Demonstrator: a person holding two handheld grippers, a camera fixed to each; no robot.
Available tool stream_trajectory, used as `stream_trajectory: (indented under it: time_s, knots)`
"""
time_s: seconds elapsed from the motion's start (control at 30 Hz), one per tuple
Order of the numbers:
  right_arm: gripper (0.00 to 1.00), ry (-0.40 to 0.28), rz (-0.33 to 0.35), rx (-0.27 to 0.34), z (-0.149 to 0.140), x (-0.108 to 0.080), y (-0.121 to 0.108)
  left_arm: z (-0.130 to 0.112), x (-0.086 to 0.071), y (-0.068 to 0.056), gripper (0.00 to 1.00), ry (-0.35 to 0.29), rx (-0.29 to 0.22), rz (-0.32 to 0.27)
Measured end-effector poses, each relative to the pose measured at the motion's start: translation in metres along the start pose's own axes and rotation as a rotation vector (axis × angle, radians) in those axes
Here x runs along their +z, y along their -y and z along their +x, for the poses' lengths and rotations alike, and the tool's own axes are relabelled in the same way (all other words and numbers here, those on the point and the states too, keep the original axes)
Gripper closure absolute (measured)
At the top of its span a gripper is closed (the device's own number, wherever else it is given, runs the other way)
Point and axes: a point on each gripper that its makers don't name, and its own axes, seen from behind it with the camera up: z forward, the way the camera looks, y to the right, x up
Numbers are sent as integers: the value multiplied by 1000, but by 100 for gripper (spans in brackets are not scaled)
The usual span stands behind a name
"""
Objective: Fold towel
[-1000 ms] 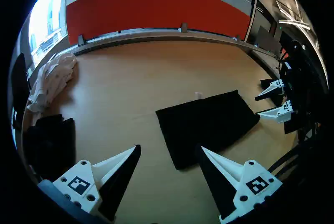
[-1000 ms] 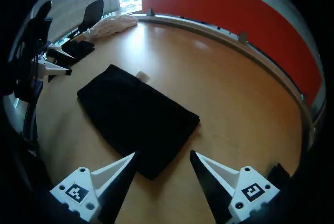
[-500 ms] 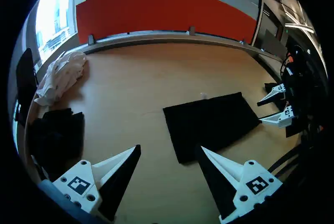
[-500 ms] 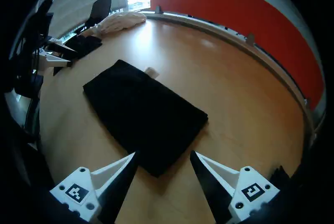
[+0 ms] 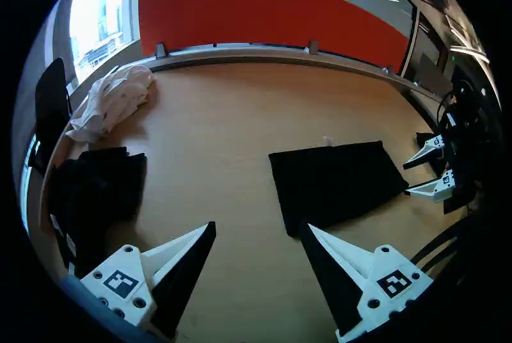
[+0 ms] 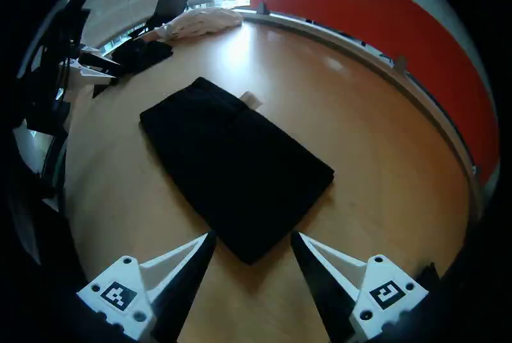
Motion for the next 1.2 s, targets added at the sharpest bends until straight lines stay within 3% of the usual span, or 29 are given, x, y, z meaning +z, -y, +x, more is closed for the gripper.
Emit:
stream_trajectory:
  time_s: [0.57, 0.7, 0.83, 1.03, 1.2]
  knots:
    - [49, 58, 25, -6, -20, 0, 5, -10, -10, 18, 4, 4, -31, 29]
    - [56, 59, 31, 2, -22, 0, 5, -10, -11, 20, 4, 5, -31, 33]
    - [69, 62, 32, 9, -24, 0, 5, -11, -10, 21, 4, 7, -32, 35]
    - [76, 64, 31, 29, -26, 0, 5, -12, -11, 20, 4, 8, -32, 32]
    - [93, 58, 26, 41, -25, -1, 4, -12, -10, 20, 4, 9, -30, 33]
